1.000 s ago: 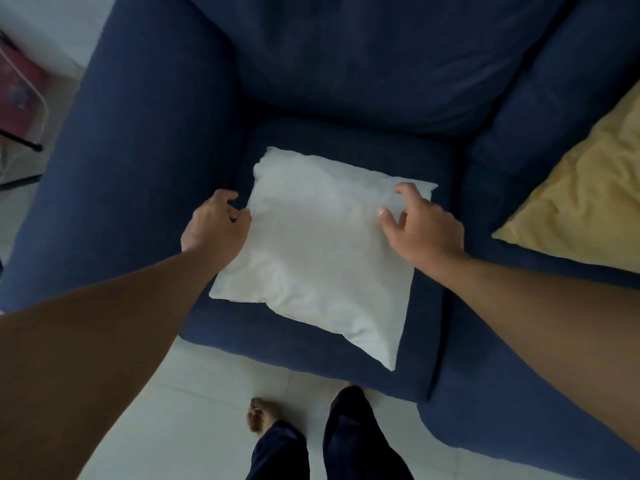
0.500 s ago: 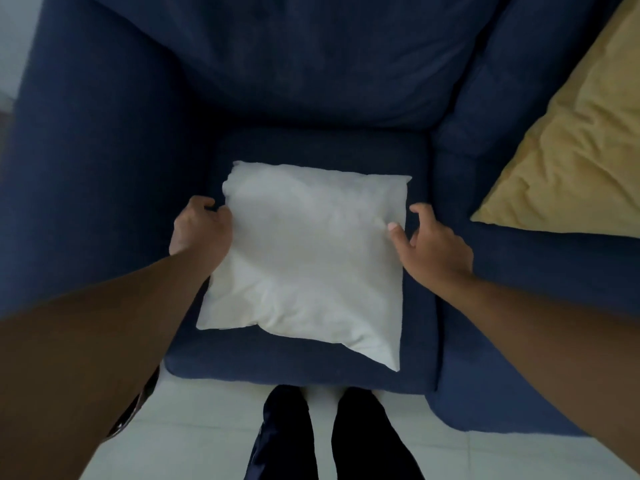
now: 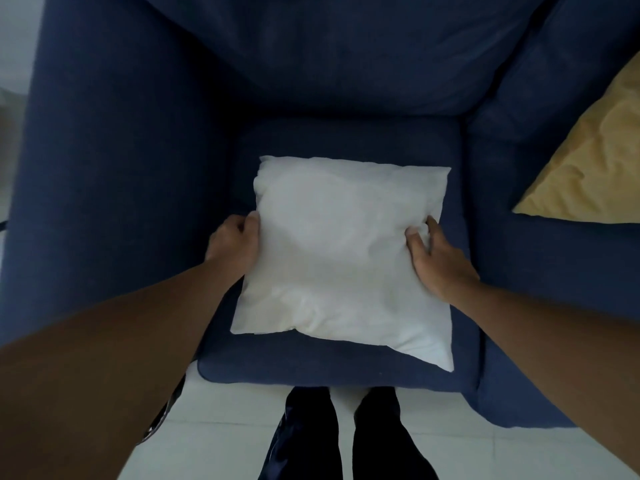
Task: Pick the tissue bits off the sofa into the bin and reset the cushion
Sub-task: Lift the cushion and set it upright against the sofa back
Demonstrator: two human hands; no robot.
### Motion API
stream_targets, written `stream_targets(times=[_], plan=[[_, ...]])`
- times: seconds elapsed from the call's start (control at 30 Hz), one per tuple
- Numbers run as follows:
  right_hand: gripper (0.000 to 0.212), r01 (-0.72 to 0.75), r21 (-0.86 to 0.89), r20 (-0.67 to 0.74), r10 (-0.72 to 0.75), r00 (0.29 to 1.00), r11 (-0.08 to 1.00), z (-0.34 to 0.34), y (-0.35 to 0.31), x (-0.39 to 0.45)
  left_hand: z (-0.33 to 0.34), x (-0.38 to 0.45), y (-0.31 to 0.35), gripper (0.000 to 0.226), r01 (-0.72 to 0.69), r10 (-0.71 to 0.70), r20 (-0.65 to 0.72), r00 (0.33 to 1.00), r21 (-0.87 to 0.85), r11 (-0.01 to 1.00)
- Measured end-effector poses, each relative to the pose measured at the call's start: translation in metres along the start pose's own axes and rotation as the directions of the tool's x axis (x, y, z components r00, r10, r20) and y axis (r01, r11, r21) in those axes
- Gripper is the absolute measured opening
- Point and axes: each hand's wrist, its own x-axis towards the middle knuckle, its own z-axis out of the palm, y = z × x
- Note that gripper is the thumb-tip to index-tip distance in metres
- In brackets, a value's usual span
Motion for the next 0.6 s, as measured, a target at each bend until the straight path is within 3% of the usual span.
stream_targets(times=[0.17,0.53,0.6], plan=[[0.087,-0.012,0.059,0.039,0.01,0.999,0.998,-0.006,-0.006,0.004,0.004,-0.008,-0.008,0.079,0.085,-0.075,0.209,0.975,-0.04,0.996],[0.079,-0.032,0.118,0.054,0.026,0.998,0.992,-0.005,-0.004,0.003,0.003,-0.018,-0.002,0.068,0.136,-0.11,0.233,0.966,-0.1,0.986],[0.078,-0.015,0.171,0.065,0.004,0.998,0.985,-0.012,-0.007,0.003,0.001,-0.018,0.001,0.076,0.179,-0.145,0.243,0.959,-0.128,0.975]])
